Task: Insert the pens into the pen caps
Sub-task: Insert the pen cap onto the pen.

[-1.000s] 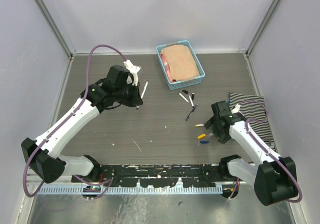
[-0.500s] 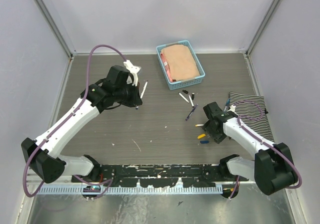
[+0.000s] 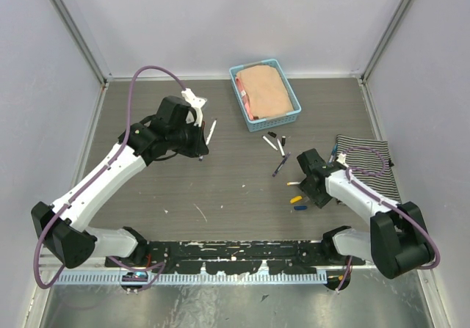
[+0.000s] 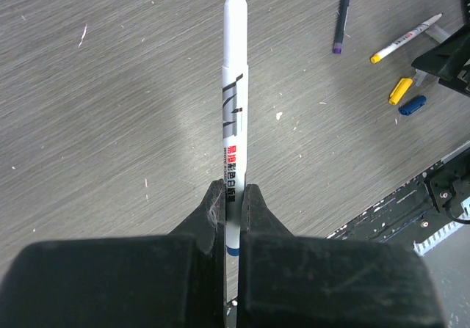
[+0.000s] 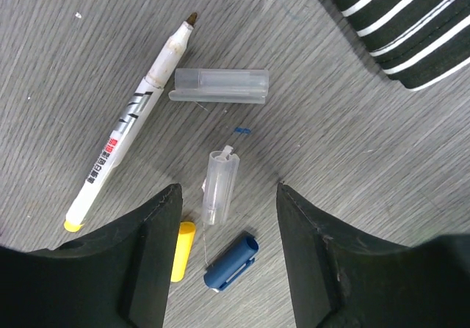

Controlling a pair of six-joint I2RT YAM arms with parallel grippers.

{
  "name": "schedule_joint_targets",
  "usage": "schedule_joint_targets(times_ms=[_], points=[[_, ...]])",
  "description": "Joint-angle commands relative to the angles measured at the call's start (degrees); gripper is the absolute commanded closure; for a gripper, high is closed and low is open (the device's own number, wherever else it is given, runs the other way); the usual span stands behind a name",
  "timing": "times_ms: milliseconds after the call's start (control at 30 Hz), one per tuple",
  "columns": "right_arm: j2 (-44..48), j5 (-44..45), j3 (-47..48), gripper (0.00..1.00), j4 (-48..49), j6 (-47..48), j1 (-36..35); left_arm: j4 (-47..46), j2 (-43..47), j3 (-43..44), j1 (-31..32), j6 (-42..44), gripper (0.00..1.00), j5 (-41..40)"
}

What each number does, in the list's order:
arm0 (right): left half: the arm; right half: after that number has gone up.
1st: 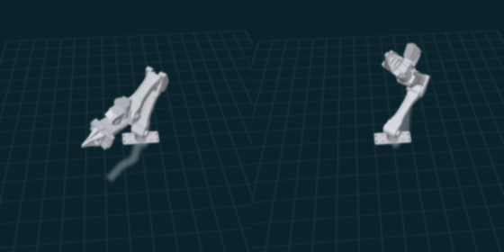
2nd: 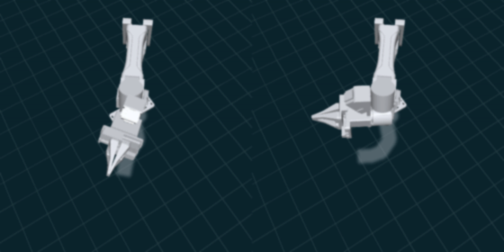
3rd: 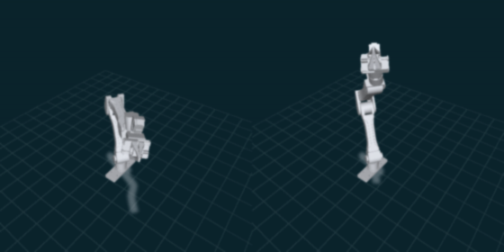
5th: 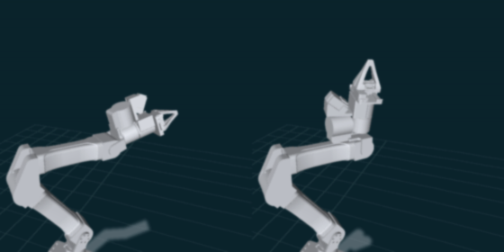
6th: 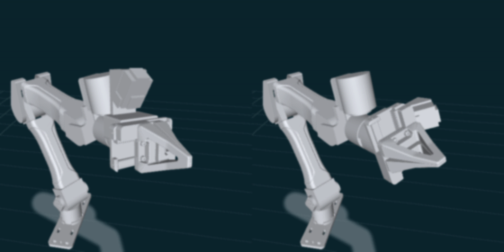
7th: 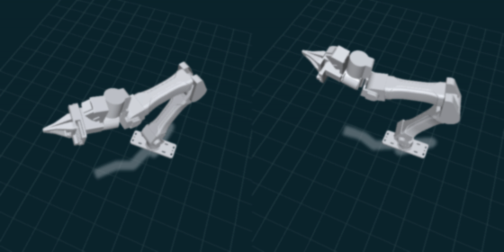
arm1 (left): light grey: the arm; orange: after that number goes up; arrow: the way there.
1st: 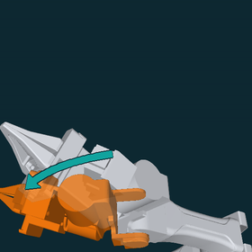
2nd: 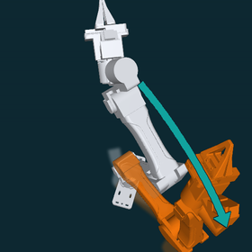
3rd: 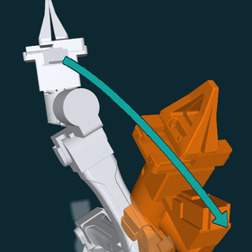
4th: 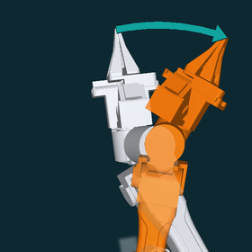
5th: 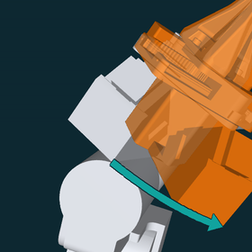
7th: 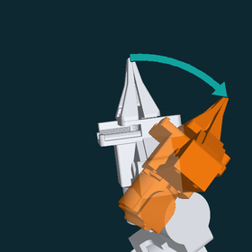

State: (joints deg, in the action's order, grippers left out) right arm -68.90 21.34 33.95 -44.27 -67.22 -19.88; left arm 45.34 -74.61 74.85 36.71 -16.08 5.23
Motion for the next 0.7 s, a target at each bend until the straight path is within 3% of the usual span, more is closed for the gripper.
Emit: schedule_joint_targets(times_ms=[0,667], points=[[-0.5,2.7,0.4,0.41,2.1,-0.8,-0.2,0.3,0.3,-0.1,0.0,0.9,1.0,-0.4],[-2.3,1.7,-3.0,0.49,6.1,2.4,3.2,0.3,0.0,-0.2,0.0,1.0,1.0,-0.2]])
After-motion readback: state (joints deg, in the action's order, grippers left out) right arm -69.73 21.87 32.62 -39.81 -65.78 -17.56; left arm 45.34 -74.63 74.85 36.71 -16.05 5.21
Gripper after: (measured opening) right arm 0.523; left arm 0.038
